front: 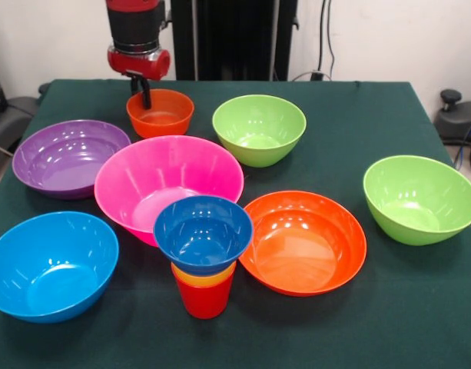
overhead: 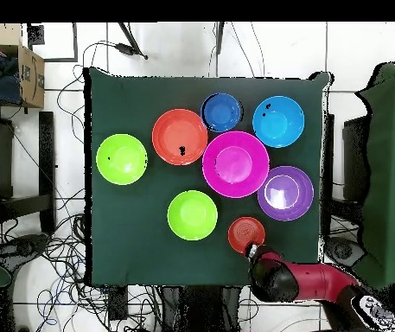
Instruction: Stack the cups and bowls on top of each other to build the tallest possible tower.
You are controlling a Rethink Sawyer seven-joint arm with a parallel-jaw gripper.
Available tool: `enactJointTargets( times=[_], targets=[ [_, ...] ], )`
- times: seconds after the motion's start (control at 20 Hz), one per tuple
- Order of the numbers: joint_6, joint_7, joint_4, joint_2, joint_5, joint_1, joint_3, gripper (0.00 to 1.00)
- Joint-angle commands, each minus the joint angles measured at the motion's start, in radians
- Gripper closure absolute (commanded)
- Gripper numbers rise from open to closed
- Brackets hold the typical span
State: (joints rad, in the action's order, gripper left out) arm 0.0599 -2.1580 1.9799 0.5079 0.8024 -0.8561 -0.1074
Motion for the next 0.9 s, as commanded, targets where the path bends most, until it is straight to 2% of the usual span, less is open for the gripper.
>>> enactJointTargets(
  times=[0.05, 0.2, 0.4, 0.9],
  targets=[
    [0.041, -0.001, -0.094, -0.036, 0.006, 0.036, -0.065, 1.00],
    [0.040, 0.001, -0.094, -0.036, 0.006, 0.032, -0.071, 1.00],
    [0.090, 0.022, -0.070, 0.024, -0.017, 0.025, -0.095, 1.00],
    [0.311, 0.128, 0.010, 0.212, -0.159, -0.043, -0.247, 1.00]
  ],
)
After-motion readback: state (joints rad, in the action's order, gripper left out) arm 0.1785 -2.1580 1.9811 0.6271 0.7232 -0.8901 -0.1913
